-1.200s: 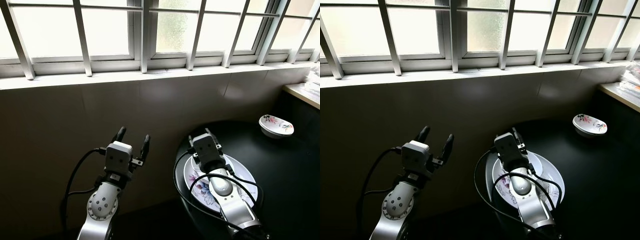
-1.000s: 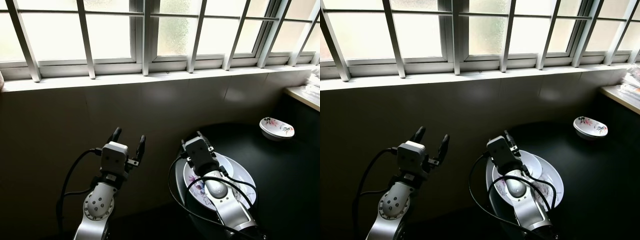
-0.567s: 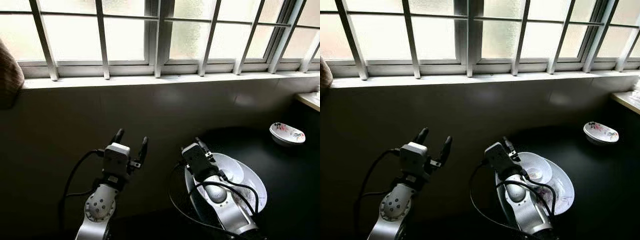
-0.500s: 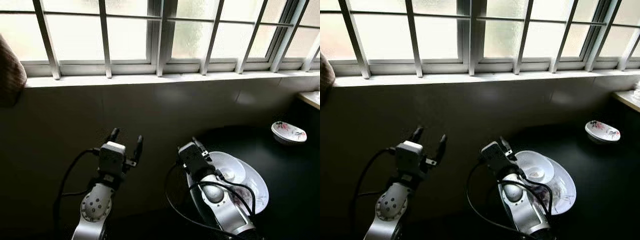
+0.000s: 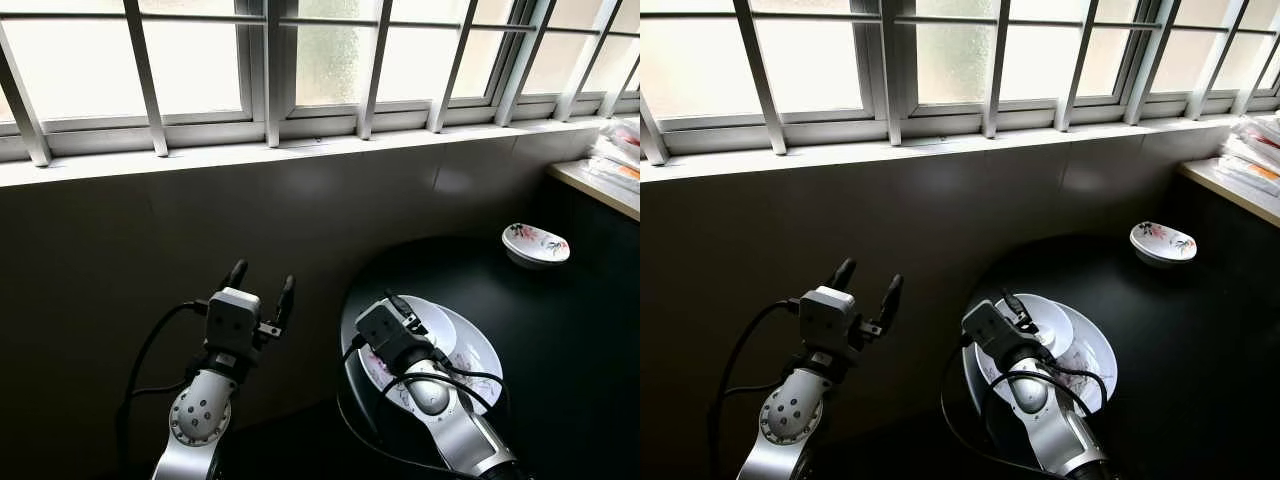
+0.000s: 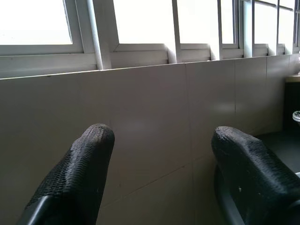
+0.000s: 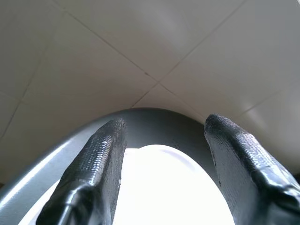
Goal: Kitchen organization
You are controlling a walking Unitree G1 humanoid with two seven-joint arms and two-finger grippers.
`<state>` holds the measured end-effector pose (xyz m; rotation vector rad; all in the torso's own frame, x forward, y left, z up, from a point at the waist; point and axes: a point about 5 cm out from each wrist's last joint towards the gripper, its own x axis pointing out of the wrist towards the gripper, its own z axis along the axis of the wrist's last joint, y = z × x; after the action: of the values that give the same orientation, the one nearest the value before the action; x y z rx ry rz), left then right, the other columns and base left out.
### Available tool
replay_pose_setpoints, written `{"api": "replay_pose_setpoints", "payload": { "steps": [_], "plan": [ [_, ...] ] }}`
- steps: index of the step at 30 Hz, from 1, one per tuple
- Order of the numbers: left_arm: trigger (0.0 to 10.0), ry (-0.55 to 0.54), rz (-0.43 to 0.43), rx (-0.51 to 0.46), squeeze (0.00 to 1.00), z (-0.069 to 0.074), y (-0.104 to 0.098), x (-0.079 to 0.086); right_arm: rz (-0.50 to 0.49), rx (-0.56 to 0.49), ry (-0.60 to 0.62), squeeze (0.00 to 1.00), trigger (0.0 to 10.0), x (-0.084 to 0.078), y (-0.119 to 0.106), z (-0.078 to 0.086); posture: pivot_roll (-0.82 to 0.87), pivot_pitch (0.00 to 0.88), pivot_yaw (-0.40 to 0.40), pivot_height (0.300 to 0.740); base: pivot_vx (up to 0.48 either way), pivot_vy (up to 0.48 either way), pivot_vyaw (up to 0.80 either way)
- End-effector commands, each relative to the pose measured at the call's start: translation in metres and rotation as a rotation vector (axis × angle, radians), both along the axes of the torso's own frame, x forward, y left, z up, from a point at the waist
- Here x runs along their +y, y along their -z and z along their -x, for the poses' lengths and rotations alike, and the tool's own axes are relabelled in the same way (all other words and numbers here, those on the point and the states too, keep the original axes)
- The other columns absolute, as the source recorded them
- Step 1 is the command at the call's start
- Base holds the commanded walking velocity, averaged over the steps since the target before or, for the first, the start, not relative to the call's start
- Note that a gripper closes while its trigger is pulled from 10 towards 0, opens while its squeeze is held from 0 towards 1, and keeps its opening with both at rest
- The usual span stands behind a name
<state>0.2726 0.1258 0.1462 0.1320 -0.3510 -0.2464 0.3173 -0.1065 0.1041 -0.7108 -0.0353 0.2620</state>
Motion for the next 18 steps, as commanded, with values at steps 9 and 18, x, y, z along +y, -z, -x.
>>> {"api": "replay_pose_setpoints", "payload": {
  "steps": [9,18],
  "plan": [
    [10.0,0.007,-0.011,0.019,0.0,0.0,0.003,-0.003,0.103,-0.011,-0.075,0.0,10.0,0.005,0.007,0.005,0.06,0.0,-0.06,0.74,0.0,0.0,0.0],
    [10.0,0.004,-0.013,0.026,0.0,0.0,0.005,-0.002,0.149,0.057,-0.073,0.0,10.0,-0.002,0.019,0.008,0.06,0.0,-0.061,0.74,0.0,0.0,0.0]
  ]
}}
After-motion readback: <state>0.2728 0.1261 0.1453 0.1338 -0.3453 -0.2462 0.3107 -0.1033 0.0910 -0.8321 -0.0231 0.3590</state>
